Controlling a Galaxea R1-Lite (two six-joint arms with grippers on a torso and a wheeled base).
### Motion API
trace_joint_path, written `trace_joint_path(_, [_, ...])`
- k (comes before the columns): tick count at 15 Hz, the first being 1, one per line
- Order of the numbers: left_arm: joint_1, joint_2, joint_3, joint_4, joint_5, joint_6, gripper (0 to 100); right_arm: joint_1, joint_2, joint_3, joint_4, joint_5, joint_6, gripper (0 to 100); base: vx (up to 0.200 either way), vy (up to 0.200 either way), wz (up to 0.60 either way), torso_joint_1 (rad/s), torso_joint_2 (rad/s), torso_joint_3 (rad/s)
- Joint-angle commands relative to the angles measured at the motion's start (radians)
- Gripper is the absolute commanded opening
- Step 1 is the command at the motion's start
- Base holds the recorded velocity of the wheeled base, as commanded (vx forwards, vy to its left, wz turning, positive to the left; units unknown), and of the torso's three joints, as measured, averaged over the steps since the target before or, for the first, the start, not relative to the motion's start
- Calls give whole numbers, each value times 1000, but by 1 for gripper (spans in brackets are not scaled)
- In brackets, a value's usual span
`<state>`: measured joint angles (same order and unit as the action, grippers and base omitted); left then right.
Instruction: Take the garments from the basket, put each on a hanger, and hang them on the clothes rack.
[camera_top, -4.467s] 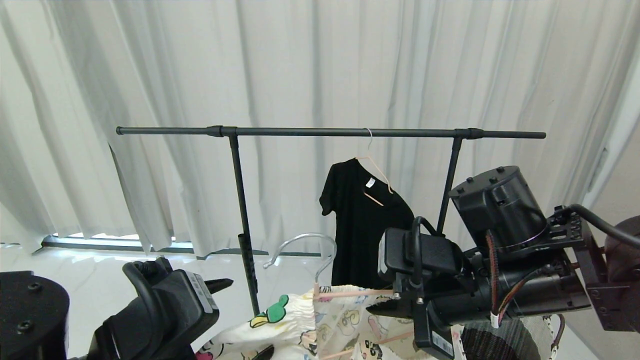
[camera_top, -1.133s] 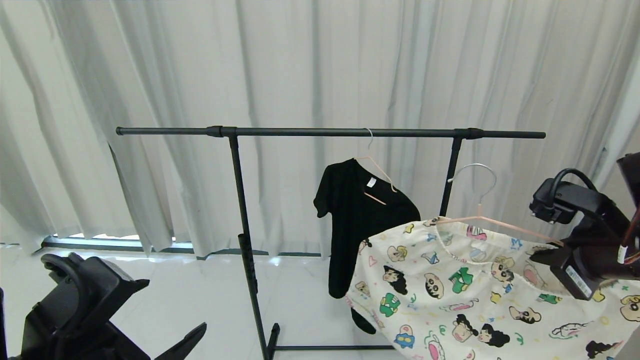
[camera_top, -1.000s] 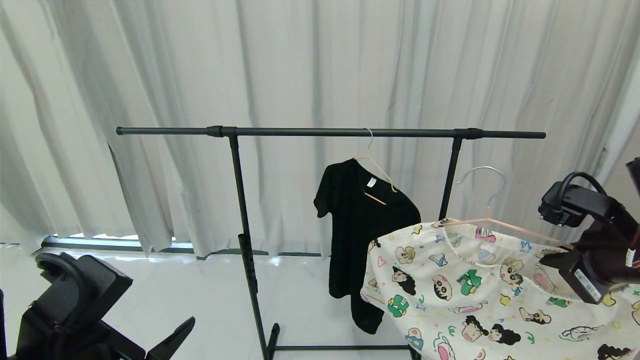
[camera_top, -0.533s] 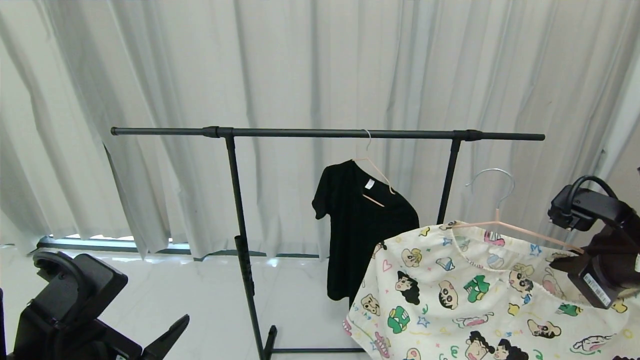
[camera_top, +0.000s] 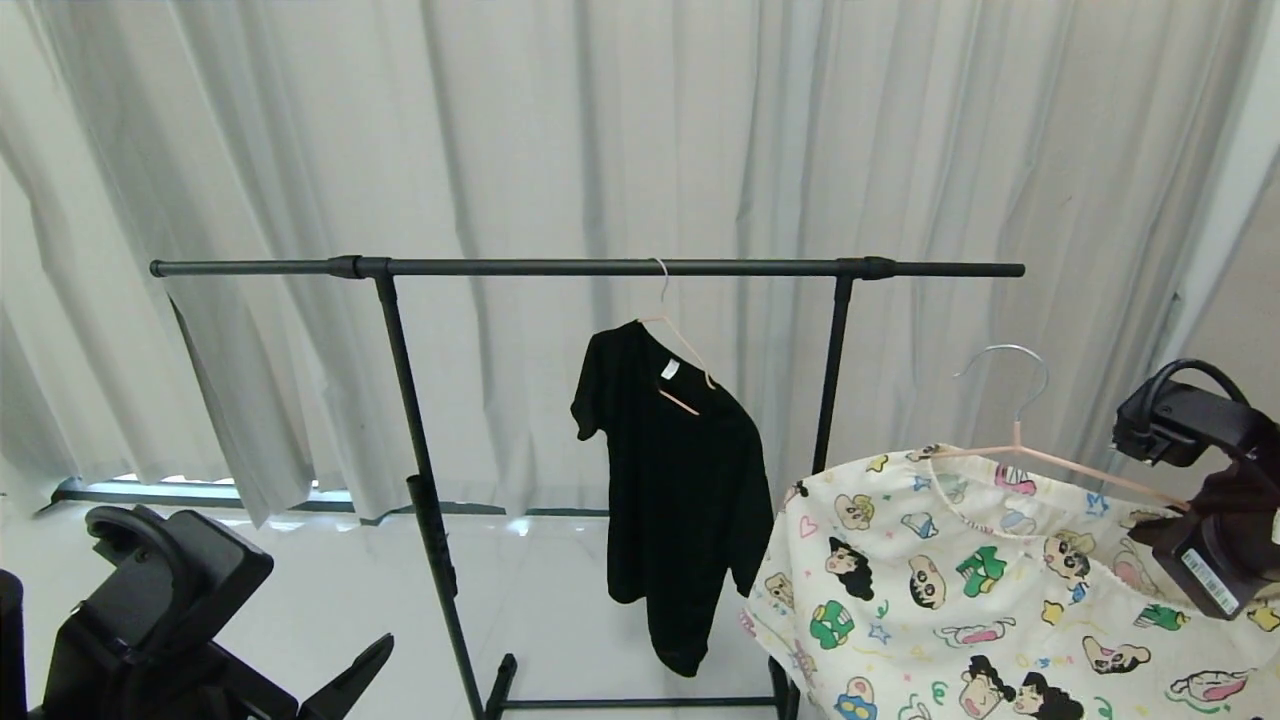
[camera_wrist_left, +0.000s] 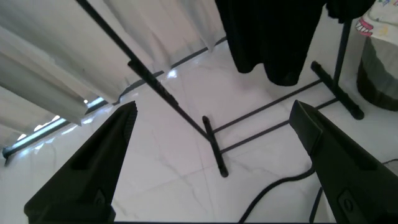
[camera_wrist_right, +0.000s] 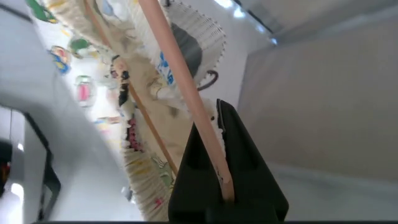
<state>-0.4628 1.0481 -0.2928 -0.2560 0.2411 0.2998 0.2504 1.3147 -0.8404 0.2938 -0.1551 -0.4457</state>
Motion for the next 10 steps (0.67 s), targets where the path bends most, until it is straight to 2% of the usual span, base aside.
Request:
trace_joint_path(1, [1,6,1,0,3,-1,100,1,20,-3,-2,-54,9,0,0,0,0,0,0,0])
trace_joint_path(3, [4,6,0,0,6,1,100,9,49,-9,-5,-133,104,0,0,0,0,0,0,0])
trace_joint_path(6, [4,6,3,0,29,4,100,59,106,-74,-4,-158,315,0,0,0,0,0,0,0])
trace_joint_path(8, [4,7,6,0,30,7,100,78,153,-141,-4,-167,375,0,0,0,0,0,0,0])
trace_joint_path(10, [3,9,4,0,30,12,100,86,201,-227,-5,-193,387,0,0,0,0,0,0,0])
